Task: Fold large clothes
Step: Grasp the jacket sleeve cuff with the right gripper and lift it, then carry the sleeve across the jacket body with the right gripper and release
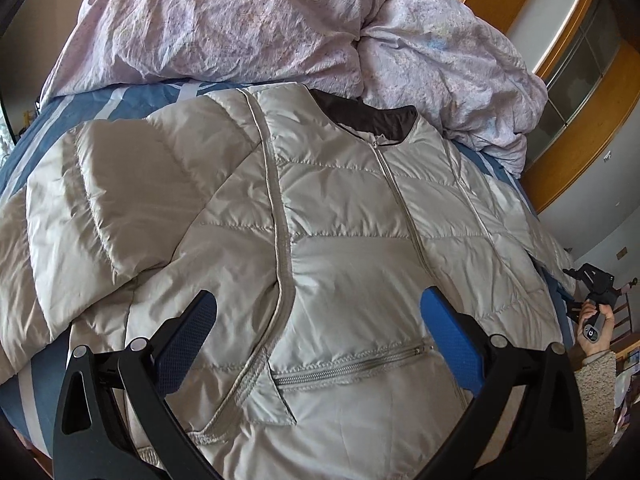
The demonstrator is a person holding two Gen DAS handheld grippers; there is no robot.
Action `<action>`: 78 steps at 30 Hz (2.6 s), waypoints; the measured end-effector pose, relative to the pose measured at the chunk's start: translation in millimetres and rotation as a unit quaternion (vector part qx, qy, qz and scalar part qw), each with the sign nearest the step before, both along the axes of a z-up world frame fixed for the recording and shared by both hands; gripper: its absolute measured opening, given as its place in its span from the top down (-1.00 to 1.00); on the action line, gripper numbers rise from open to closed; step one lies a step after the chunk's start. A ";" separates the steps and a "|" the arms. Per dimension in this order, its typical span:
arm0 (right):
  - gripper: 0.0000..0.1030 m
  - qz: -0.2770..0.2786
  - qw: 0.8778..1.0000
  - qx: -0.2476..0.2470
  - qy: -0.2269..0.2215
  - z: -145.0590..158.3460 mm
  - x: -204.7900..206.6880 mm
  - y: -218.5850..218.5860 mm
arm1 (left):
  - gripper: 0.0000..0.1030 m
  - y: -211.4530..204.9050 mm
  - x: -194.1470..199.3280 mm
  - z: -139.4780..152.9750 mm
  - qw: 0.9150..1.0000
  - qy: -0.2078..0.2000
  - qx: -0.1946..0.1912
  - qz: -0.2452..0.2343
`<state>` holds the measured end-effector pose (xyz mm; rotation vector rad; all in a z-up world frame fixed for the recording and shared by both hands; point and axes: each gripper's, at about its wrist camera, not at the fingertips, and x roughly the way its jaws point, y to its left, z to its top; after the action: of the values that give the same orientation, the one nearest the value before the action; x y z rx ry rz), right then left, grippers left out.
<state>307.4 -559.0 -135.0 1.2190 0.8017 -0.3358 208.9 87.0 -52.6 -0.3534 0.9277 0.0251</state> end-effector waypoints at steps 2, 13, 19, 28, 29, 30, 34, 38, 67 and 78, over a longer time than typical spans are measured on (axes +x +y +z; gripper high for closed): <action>0.29 -0.008 1.000 -0.013 0.007 1.6 3.9 -3.7 | -0.97 -0.2 2.6 0.6 1.000 -0.007 0.019 0.001; 0.84 -0.003 0.981 -0.188 0.047 46.7 26.2 20.4 | -0.97 18.8 5.4 -0.6 0.997 -0.049 0.060 0.016; 0.87 0.042 0.945 -0.323 -0.010 116.9 38.7 82.0 | -0.97 39.0 1.0 -2.6 0.998 -0.060 0.026 0.019; 0.87 0.209 0.878 -0.397 -0.169 193.9 40.2 241.5 | -0.97 59.3 -7.5 -3.3 0.997 -0.067 -0.004 0.033; 0.87 0.234 0.870 -0.392 -0.188 197.9 37.9 260.8 | -0.97 60.2 -9.1 -2.8 0.997 -0.070 -0.004 0.034; 0.87 0.254 0.863 -0.387 -0.201 200.2 35.8 276.3 | -0.97 61.6 -10.3 -2.0 0.997 -0.073 -0.004 0.035; 0.87 0.358 0.830 -0.354 -0.242 199.3 29.5 347.8 | -0.97 67.6 -16.6 1.1 0.996 -0.083 -0.014 0.040; 0.87 0.444 0.803 -0.326 -0.229 174.3 33.4 411.2 | -0.97 72.3 -22.8 3.6 0.995 -0.093 -0.023 0.043; -0.34 0.608 0.644 -0.457 -0.084 57.7 -1.8 547.6 | -0.97 67.5 -35.3 11.8 0.993 -0.116 -0.005 0.021; 0.29 0.510 0.757 -0.403 -0.067 75.7 45.0 494.5 | -0.97 103.2 -89.7 16.6 0.989 -0.125 0.002 0.081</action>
<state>352.4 -64.6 -59.4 -0.1078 0.9341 0.3098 119.3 190.2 -35.9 -0.4184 0.6500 0.1293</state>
